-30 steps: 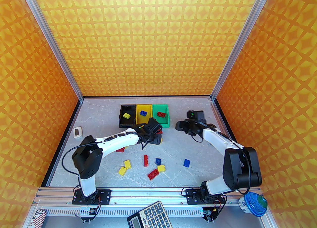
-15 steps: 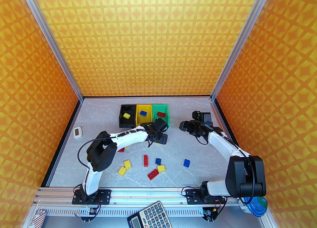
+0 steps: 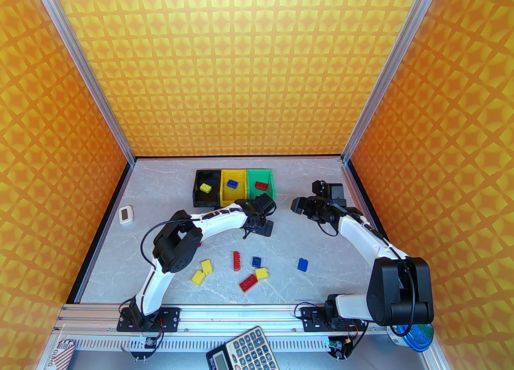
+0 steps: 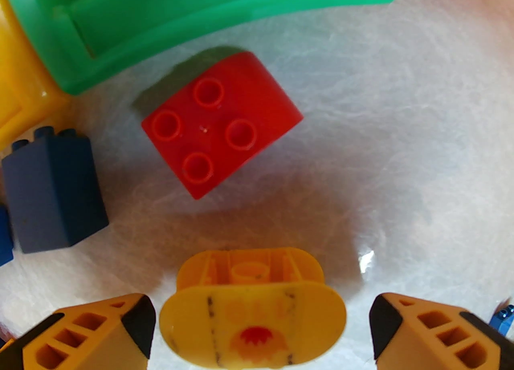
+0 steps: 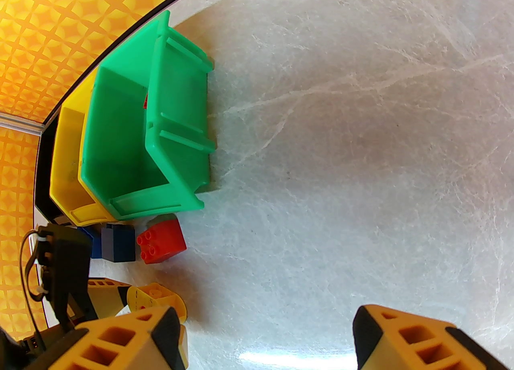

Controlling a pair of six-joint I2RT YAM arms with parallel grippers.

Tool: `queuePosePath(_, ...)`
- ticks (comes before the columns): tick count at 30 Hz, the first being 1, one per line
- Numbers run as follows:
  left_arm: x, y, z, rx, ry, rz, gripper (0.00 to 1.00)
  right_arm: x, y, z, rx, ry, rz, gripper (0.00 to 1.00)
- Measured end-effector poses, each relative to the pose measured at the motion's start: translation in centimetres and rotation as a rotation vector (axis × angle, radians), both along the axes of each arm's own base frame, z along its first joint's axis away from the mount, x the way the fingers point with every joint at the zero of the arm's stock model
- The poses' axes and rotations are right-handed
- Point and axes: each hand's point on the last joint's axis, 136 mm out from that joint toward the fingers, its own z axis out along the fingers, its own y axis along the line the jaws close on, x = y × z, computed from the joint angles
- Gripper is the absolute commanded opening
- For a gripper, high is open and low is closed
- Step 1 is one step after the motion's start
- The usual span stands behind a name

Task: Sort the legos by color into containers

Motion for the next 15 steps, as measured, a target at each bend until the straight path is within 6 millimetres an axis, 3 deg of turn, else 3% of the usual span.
queuePosePath(15, 0.31, 0.33, -0.64, 0.015, 0.008, 0.001, 0.66, -0.32, -0.05, -0.27, -0.002, 0.016, -0.002, 0.75)
